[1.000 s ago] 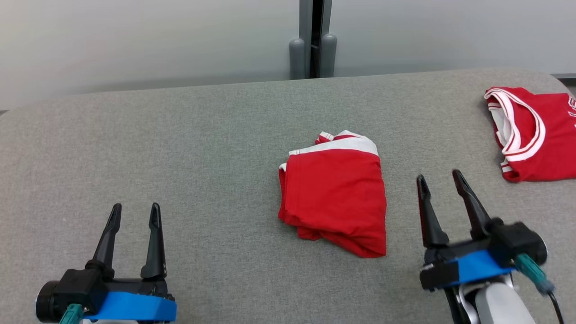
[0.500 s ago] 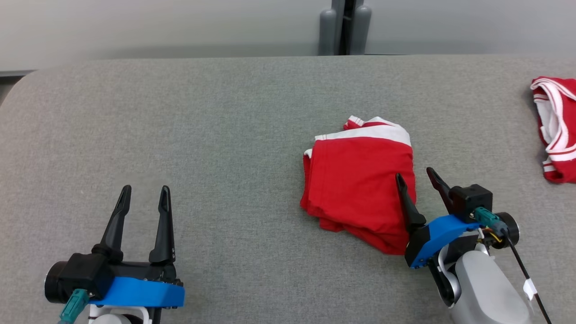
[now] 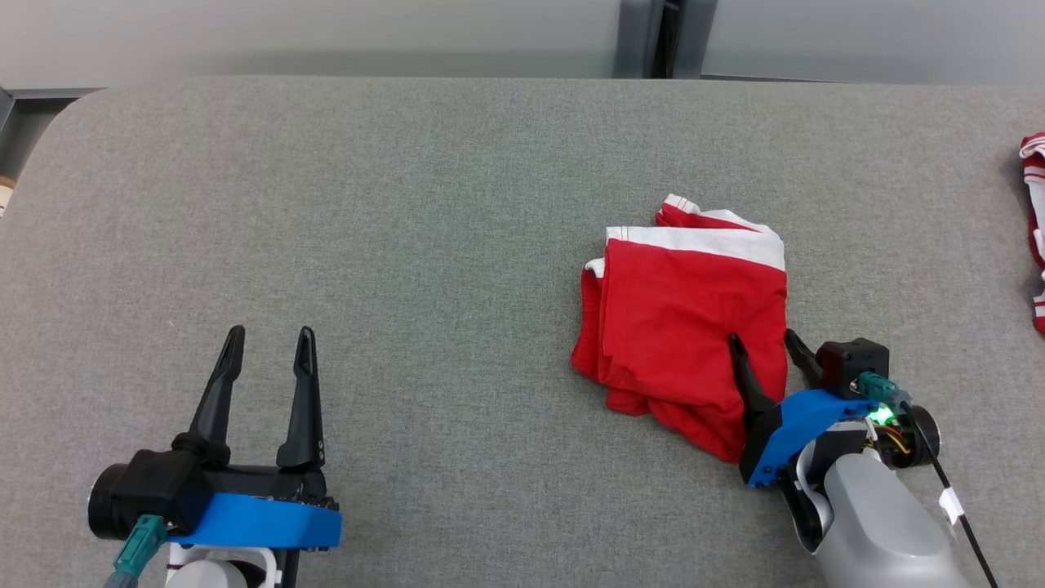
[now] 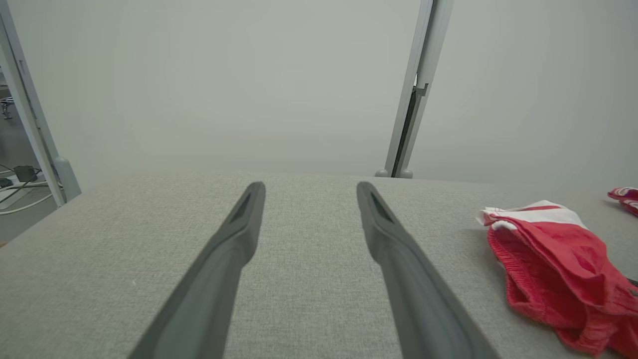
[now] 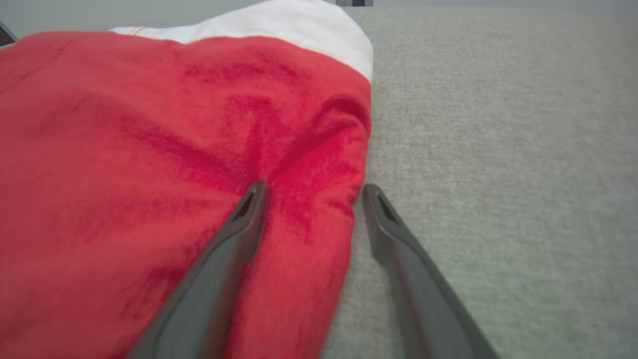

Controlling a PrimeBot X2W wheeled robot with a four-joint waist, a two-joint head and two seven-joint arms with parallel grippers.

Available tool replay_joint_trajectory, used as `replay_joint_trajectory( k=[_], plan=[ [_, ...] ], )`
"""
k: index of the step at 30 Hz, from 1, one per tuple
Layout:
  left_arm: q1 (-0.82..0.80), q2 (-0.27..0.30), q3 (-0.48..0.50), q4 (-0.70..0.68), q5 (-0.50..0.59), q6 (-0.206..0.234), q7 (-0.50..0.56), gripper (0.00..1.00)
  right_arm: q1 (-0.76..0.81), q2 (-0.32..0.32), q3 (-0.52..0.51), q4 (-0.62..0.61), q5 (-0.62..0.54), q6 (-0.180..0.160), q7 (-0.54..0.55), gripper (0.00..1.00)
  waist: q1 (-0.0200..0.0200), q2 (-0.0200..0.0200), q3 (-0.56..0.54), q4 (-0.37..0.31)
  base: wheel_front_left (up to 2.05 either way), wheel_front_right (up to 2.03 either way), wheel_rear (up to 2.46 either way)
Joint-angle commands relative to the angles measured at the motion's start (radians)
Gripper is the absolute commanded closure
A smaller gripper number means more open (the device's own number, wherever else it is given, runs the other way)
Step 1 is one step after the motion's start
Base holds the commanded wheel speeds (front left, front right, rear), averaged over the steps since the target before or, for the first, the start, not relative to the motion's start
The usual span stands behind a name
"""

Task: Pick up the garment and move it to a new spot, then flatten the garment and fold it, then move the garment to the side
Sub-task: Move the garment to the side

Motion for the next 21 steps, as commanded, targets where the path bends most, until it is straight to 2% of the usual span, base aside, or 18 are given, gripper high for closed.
replay_joint_trajectory(
  k=[1,2,3,10,21],
  plan=[
    [-0.011,0.003,0.000,0.002,-0.002,0.005,-0.003,0.00,0.000,0.012,0.015,0.040,0.026,-0.001,0.003,0.46,0.0000,0.0000,0.001,0.000,0.00,0.00,0.00],
    [-0.011,0.003,0.000,0.002,-0.002,0.005,-0.003,0.00,0.000,0.012,0.015,0.040,0.026,-0.001,0.003,0.46,0.0000,0.0000,0.001,0.000,0.00,0.00,0.00],
    [-0.010,0.003,0.001,0.001,-0.002,0.006,-0.003,0.00,-0.004,0.016,0.021,0.046,0.045,-0.001,-0.002,1.00,0.0000,0.0000,0.001,-0.001,0.00,0.00,0.00],
    [0.004,0.003,0.005,-0.006,-0.007,0.006,-0.003,0.00,-0.014,-0.004,0.054,0.011,0.091,-0.001,-0.031,1.00,0.0000,0.0000,0.007,-0.038,0.00,0.00,0.00],
    [-0.023,0.004,0.015,-0.009,0.022,-0.012,-0.003,0.00,0.113,-0.121,0.033,-0.212,0.112,-0.001,-0.032,1.00,0.0000,0.0000,0.041,-0.203,0.00,0.00,0.00]
  ],
)
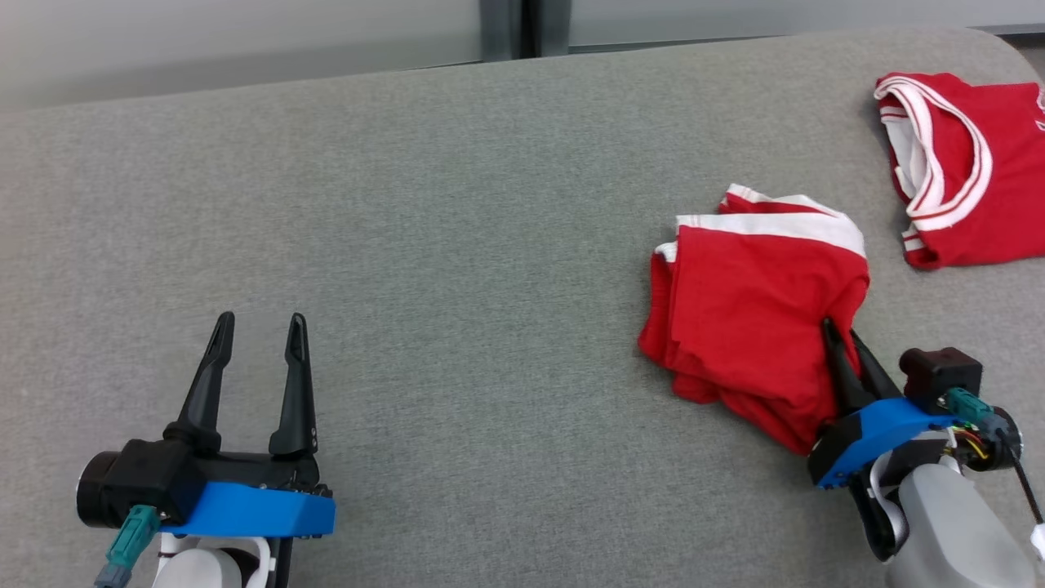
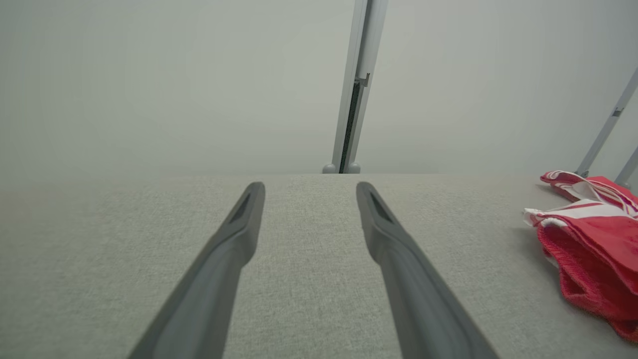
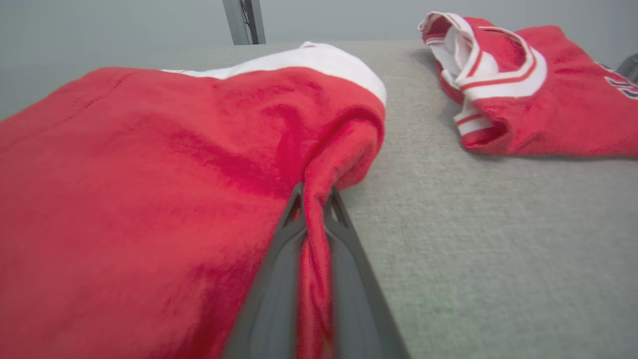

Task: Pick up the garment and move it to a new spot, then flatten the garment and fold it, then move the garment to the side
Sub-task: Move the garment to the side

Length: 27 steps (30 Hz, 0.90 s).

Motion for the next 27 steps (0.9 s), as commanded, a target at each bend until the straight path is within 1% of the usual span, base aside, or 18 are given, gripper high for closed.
replay_joint_trajectory(
  k=[1,5,10,14,18,23,27],
  plan=[
    [-0.013,0.004,0.003,-0.001,0.008,-0.006,-0.003,0.00,0.016,-0.012,-0.009,-0.014,0.009,-0.001,0.000,1.00,-0.0001,0.0000,0.014,-0.038,0.00,0.00,0.00],
    [-0.027,0.004,0.000,0.005,0.013,-0.010,-0.003,0.00,0.041,-0.032,-0.040,-0.047,0.012,-0.001,0.000,1.00,-0.0001,0.0000,0.018,-0.061,0.00,0.00,0.00],
    [-0.032,0.004,-0.005,0.011,0.014,-0.015,-0.003,0.00,0.045,-0.032,-0.045,-0.080,-0.002,-0.001,0.000,1.00,-0.0001,0.0000,0.017,-0.063,0.00,0.00,0.00],
    [-0.030,0.004,-0.001,0.008,0.012,-0.016,-0.003,0.00,0.000,-0.053,-0.021,-0.107,-0.027,-0.001,0.000,1.00,-0.0001,0.0000,0.022,-0.055,0.00,0.00,0.00],
    [-0.044,0.004,0.001,-0.004,0.016,-0.017,-0.003,0.00,-0.085,-0.094,0.009,-0.127,-0.039,-0.001,0.011,1.00,-0.0001,0.0000,0.052,-0.048,0.00,0.00,0.00],
    [-0.077,0.004,-0.011,-0.013,0.031,-0.024,-0.003,0.00,-0.217,-0.192,0.048,-0.130,-0.030,-0.001,0.046,1.00,-0.0001,0.0000,0.123,-0.043,0.00,0.00,0.00],
    [-0.114,0.004,-0.014,-0.028,0.046,-0.029,-0.003,0.00,-0.313,-0.306,0.064,-0.108,-0.017,-0.001,0.083,1.00,-0.0001,0.0000,0.189,-0.035,0.00,0.00,0.00]
  ],
)
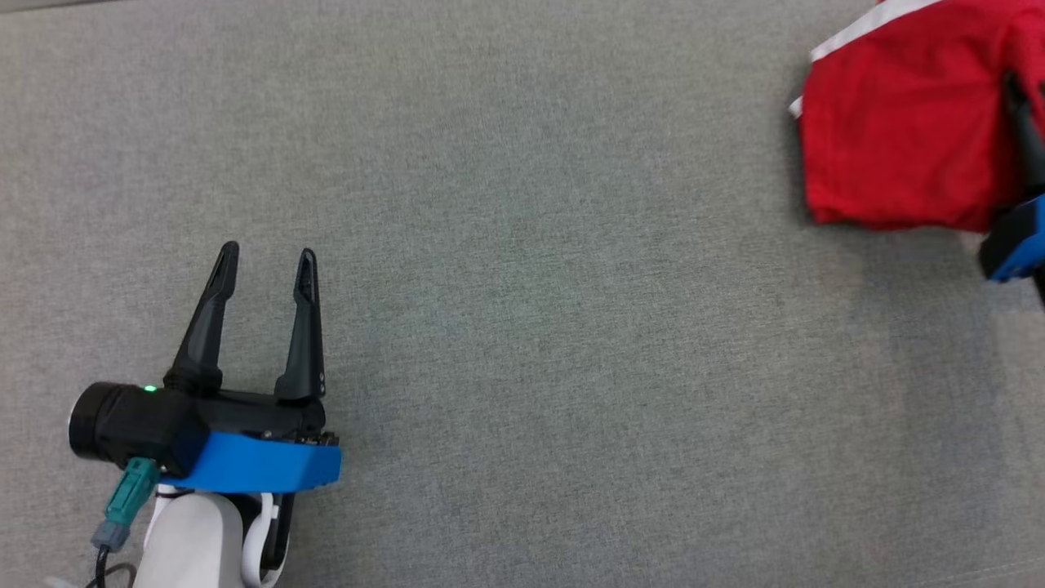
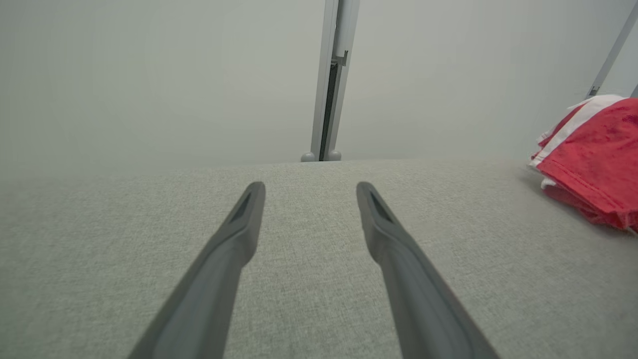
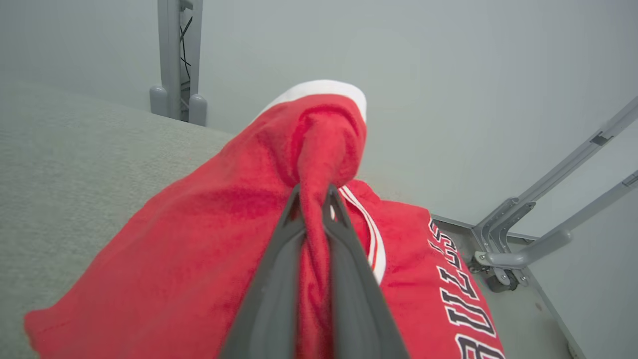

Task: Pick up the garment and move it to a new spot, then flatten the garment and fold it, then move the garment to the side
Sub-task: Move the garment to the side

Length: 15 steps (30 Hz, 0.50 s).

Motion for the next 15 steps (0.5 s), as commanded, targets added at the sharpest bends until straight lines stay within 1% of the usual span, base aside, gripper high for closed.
replay_joint_trajectory(
  k=[1,3,4,6,7,12,15],
  plan=[
    [-0.022,0.004,0.002,-0.007,0.010,-0.005,-0.003,0.00,-0.040,-0.040,0.005,0.012,0.013,-0.001,0.010,1.00,-0.0001,0.0000,0.055,0.008,0.00,0.00,0.00],
    [-0.040,0.004,0.000,-0.018,0.020,-0.007,-0.003,0.00,-0.084,-0.104,0.007,0.028,0.028,-0.001,0.029,1.00,-0.0001,0.0000,0.089,0.010,0.00,0.00,0.00],
    [-0.046,0.003,0.000,-0.017,0.022,-0.009,-0.003,0.00,-0.096,-0.114,0.013,0.038,0.035,-0.001,0.027,1.00,-0.0001,0.0000,0.092,0.011,0.00,0.00,0.00],
    [-0.062,0.011,0.002,-0.034,0.030,-0.011,-0.003,0.00,-0.145,-0.183,-0.003,0.050,0.055,-0.002,0.048,1.00,-0.0001,0.0000,0.134,0.009,0.00,0.00,0.00],
    [-0.072,0.012,0.002,-0.040,0.033,-0.013,-0.003,0.00,-0.161,-0.207,-0.005,0.058,0.061,-0.002,0.059,1.00,-0.0001,0.0000,0.150,0.009,0.00,0.00,0.00],
    [-0.108,0.019,-0.007,-0.066,0.041,-0.016,-0.003,0.00,-0.213,-0.313,0.002,0.091,0.076,-0.002,0.082,1.00,-0.0001,0.0000,0.213,0.016,0.00,0.00,0.00],
    [-0.125,0.022,-0.012,-0.077,0.045,-0.018,-0.003,0.00,-0.230,-0.355,0.014,0.111,0.080,-0.002,0.102,1.00,-0.0001,0.0000,0.237,0.020,0.00,0.00,0.00]
  ],
)
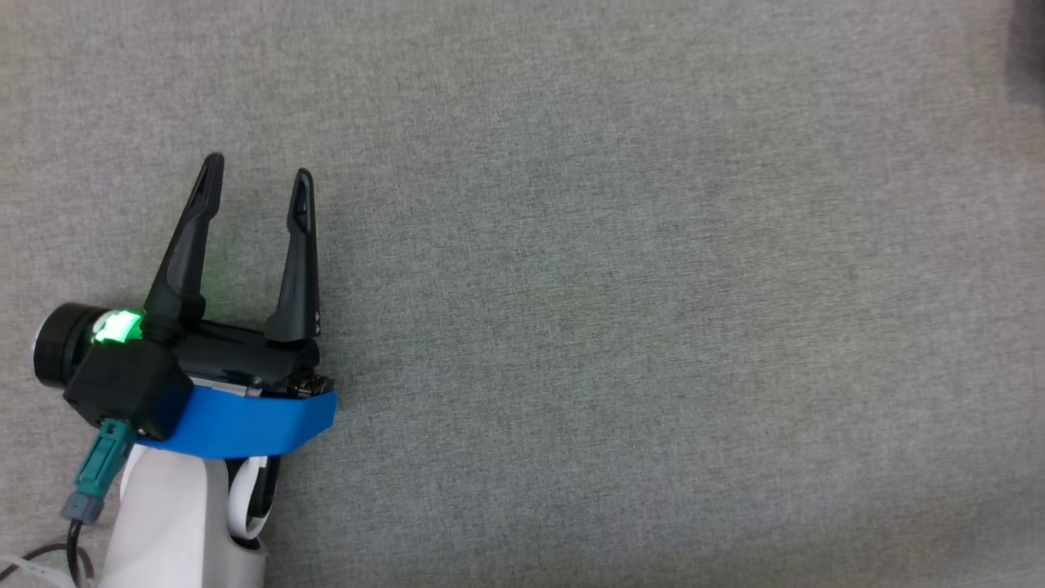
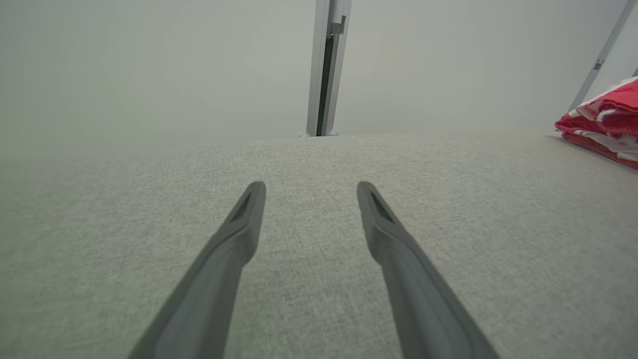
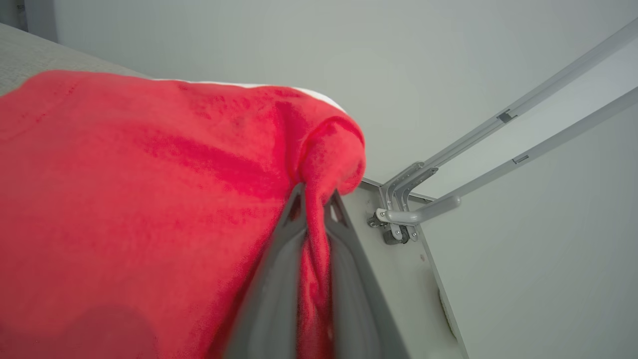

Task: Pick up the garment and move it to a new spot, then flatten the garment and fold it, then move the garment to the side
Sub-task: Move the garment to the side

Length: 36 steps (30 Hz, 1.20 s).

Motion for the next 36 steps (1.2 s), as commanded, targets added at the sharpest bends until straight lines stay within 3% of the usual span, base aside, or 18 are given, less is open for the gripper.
replay_joint_trajectory(
  k=[1,7,10,12,13,20,24,29,36],
  plan=[
    [-0.017,0.008,0.000,-0.005,0.003,-0.002,-0.003,0.00,-0.024,-0.019,0.002,0.009,0.009,-0.002,0.009,1.00,-0.0002,0.0000,0.025,0.006,0.00,0.00,0.00],
    [-0.020,0.014,0.006,-0.009,0.004,-0.004,0.000,0.00,-0.050,-0.038,-0.002,0.037,-0.018,-0.002,0.035,1.00,-0.0002,0.0000,0.042,0.009,0.00,0.00,0.00],
    [-0.021,0.014,0.012,-0.013,0.004,-0.004,0.000,0.00,-0.055,-0.014,-0.026,0.051,-0.026,-0.002,0.039,1.00,-0.0002,0.0000,0.046,0.009,0.00,0.00,0.00],
    [-0.019,0.014,0.016,-0.014,0.005,-0.004,0.000,0.00,-0.057,-0.002,-0.043,0.055,-0.041,-0.002,0.036,0.47,-0.0002,0.0000,0.046,0.008,0.00,0.00,0.00],
    [-0.018,0.014,0.018,-0.014,0.006,-0.004,0.000,0.00,-0.061,0.007,-0.057,0.060,-0.045,-0.002,0.036,0.00,-0.0002,0.0000,0.044,0.007,0.00,0.00,0.00],
    [-0.003,0.008,0.026,-0.007,0.001,-0.005,-0.001,0.00,-0.057,0.050,-0.147,0.063,-0.126,-0.002,-0.013,0.00,-0.0002,0.0000,0.008,0.002,0.00,0.00,0.00],
    [0.017,0.003,0.038,0.002,-0.008,-0.005,-0.001,0.00,-0.027,0.106,-0.186,0.018,-0.174,-0.002,-0.065,0.00,-0.0002,0.0000,-0.043,-0.006,0.00,0.00,0.00],
    [0.054,-0.002,0.063,0.017,-0.017,-0.005,-0.001,0.00,0.016,0.221,-0.213,-0.088,-0.238,-0.002,-0.122,0.00,-0.0002,0.0000,-0.125,-0.017,0.00,0.00,0.00],
    [0.109,-0.007,0.088,0.040,-0.026,-0.005,-0.001,0.00,0.143,0.353,-0.174,-0.226,-0.229,-0.002,-0.171,0.00,-0.0002,0.0000,-0.249,-0.013,0.00,0.00,0.00]
  ],
)
